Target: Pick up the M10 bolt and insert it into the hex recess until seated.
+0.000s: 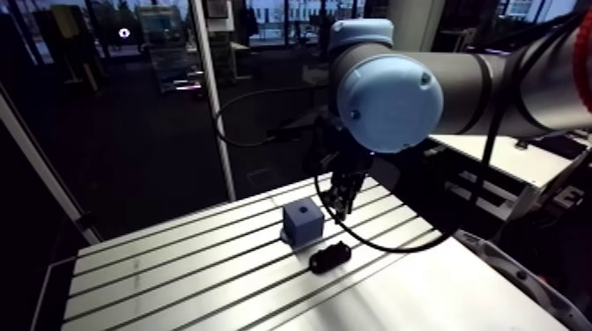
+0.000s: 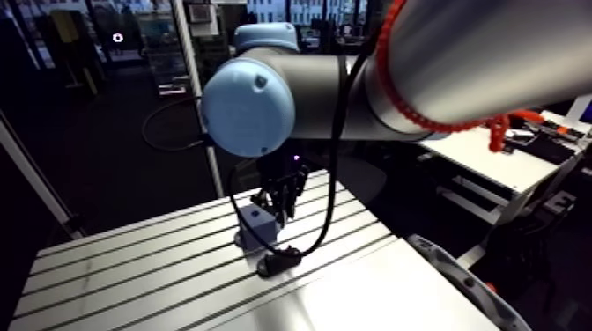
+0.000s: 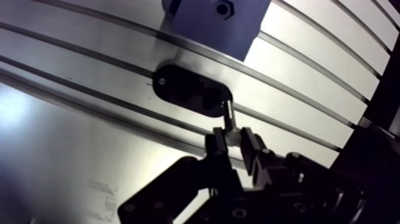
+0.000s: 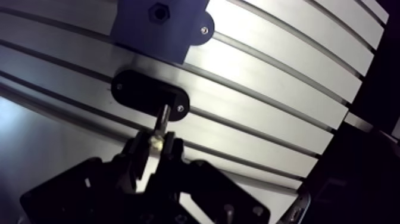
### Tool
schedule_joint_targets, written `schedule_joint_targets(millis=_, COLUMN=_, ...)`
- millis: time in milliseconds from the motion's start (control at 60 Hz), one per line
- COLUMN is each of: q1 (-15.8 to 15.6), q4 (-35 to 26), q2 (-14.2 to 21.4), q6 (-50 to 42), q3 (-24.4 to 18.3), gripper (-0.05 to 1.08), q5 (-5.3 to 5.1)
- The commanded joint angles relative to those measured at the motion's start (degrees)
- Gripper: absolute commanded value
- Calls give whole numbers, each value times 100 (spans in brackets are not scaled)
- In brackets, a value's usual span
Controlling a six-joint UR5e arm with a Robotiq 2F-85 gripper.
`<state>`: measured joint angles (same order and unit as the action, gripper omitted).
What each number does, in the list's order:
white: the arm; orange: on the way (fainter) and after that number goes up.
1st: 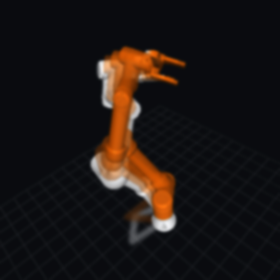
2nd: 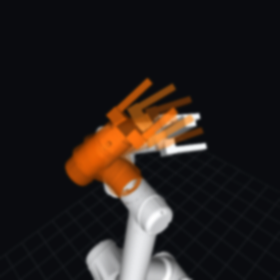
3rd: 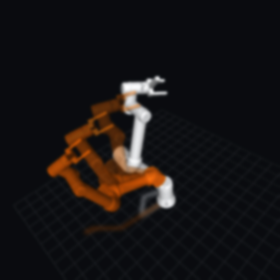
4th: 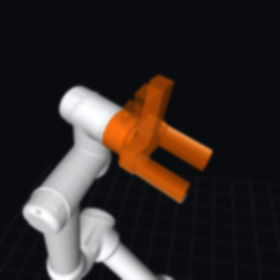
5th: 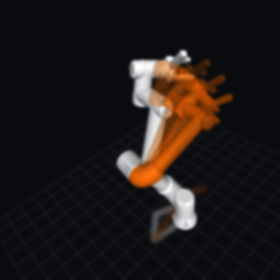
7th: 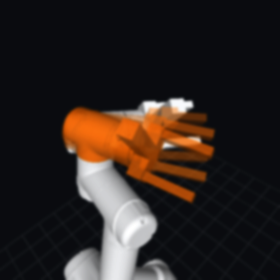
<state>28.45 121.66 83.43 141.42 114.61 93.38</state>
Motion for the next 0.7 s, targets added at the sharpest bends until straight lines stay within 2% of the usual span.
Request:
schedule_joint_targets(millis=17, q1=-32, q4=-894, q2=365, q6=-200, q3=-383, gripper=79, q5=0)
schedule_joint_targets(millis=183, q1=-215, q4=-1268, q2=364, q6=-258, q3=-721, gripper=82, q5=18)
schedule_joint_targets(millis=333, q1=-398, q4=-1758, q2=169, q6=-390, q3=-1133, gripper=84, q5=43)
schedule_joint_targets(millis=400, q1=-524, q4=-1846, q2=64, q6=-489, q3=-1268, gripper=84, q5=91)
schedule_joint_targets(millis=417, q1=-584, q4=-1859, q2=18, q6=-502, q3=-1314, gripper=84, q5=148)
schedule_joint_targets(millis=433, q1=-584, q4=-1859, q2=18, q6=-502, q3=-1314, gripper=84, q5=148)
schedule_joint_targets(millis=467, q1=-700, q4=-1869, q2=-62, q6=-512, q3=-1418, gripper=84, q5=256)
schedule_joint_targets(millis=583, q1=-744, q4=-1989, q2=-118, q6=-569, q3=-1586, gripper=85, q5=264)
schedule_joint_targets(millis=700, q1=-771, q4=-2436, q2=-297, q6=-820, q3=-1865, gripper=85, q5=271)
